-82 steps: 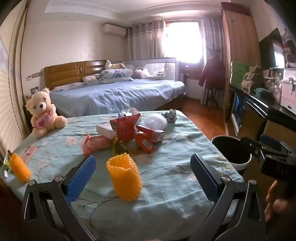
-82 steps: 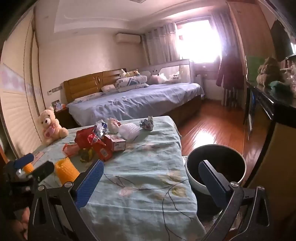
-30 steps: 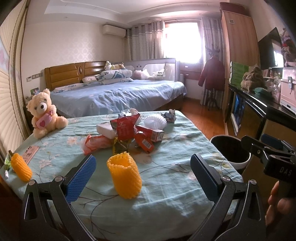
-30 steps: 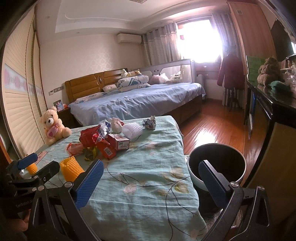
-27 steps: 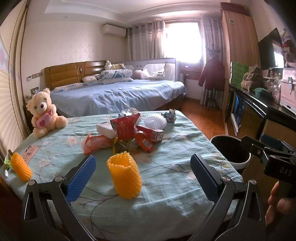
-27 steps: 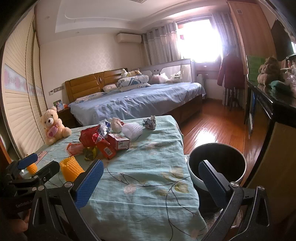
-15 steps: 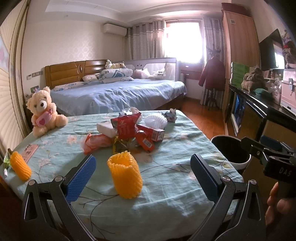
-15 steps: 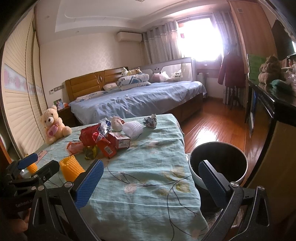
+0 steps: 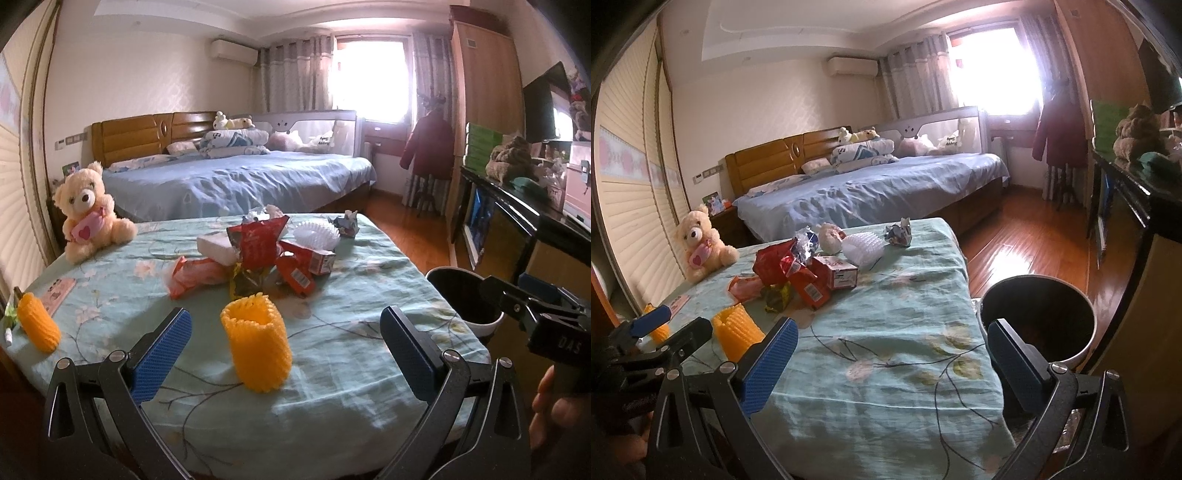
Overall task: Collect trash
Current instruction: 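Grasp the yellow foam net with the left tool while the right tool grasps a red snack bag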
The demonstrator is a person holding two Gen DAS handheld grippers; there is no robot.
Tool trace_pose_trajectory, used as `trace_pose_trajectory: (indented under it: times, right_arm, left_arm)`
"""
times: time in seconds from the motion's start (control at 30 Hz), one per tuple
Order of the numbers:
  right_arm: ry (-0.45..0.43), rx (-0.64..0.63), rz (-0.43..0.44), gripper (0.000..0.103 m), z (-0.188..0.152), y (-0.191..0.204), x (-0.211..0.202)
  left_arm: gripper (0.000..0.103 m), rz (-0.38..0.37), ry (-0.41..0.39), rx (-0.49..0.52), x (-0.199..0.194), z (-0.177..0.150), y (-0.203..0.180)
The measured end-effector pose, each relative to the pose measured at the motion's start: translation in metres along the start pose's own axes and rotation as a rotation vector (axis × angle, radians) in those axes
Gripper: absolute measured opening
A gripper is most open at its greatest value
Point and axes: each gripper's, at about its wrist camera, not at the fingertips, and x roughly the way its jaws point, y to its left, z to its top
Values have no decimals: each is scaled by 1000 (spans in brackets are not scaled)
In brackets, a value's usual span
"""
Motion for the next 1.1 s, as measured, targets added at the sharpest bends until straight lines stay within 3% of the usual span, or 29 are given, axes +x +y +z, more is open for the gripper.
trace_pose_trajectory:
  times: [0.57,0.77,0.83,0.87,0.93,1.0,1.1]
  right_arm:
    - [142,5,99,103,0,10,55]
    - [202,13,126,103,3,14,83]
    - [219,11,133,103,2,17,91]
    - [232,8,137,103,2,18,97]
    - [257,11,152,103,2,22,107]
    - [272,11,170,102,2,28,116]
    - [290,0,196,101,2,39,130]
  left_arm:
    - [103,43,176,-109,49,-19,45]
    - [102,23,231,-137,68,-29,53]
    - [97,10,242,-137,73,-31,53]
    - [90,-2,248,-132,76,-31,53]
    - [72,-34,262,-122,80,-32,52]
    - [41,-81,271,-109,84,-32,51]
    - [34,-83,258,-84,83,-29,50]
